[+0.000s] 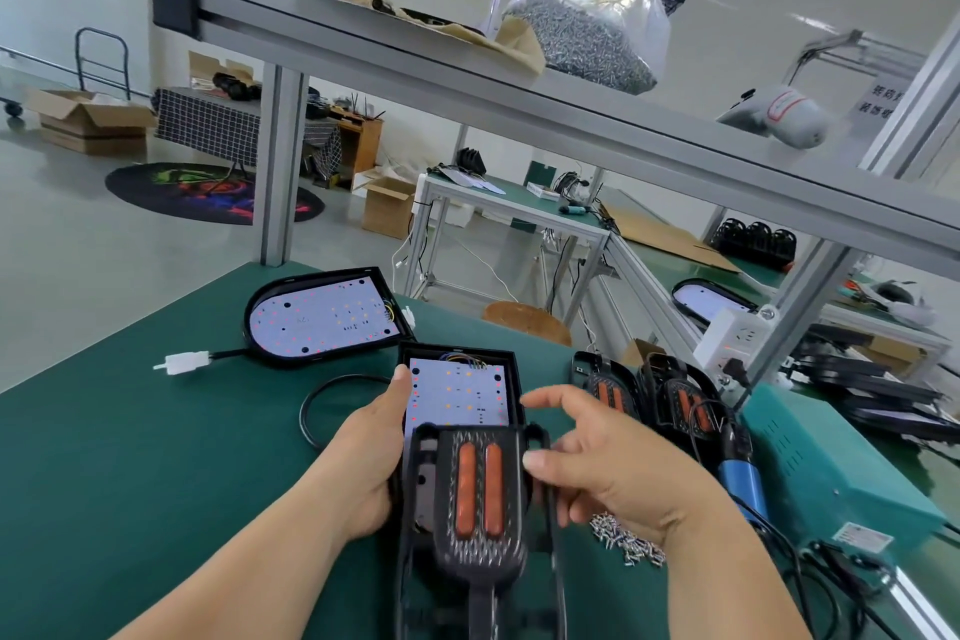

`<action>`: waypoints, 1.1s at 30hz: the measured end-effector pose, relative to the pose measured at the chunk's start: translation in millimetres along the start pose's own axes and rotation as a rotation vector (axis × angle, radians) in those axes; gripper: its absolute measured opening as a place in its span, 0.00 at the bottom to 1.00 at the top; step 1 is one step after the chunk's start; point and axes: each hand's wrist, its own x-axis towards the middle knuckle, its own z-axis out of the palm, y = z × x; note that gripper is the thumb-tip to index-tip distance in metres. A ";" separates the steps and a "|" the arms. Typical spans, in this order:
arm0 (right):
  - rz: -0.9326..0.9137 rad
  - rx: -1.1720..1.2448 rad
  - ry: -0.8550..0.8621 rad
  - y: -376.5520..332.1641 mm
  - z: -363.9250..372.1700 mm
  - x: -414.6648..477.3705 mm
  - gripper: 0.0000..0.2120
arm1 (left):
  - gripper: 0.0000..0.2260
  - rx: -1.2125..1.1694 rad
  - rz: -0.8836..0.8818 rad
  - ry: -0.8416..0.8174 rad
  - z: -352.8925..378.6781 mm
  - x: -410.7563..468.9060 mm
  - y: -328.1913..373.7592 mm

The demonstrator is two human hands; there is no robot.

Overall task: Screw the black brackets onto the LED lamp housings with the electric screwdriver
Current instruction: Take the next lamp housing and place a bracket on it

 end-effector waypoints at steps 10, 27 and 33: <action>-0.182 -0.166 0.663 6.7 14.0 28.2 0.14 | 0.34 0.047 -0.019 -0.250 -1.9 -0.5 -3.9; -0.135 0.254 0.639 23.0 49.1 52.1 0.22 | 0.23 -0.034 0.237 -0.182 -2.9 -2.7 -5.4; -0.334 0.363 0.705 24.4 64.8 54.1 0.25 | 0.22 -0.052 0.320 -0.257 -0.1 -6.0 -3.0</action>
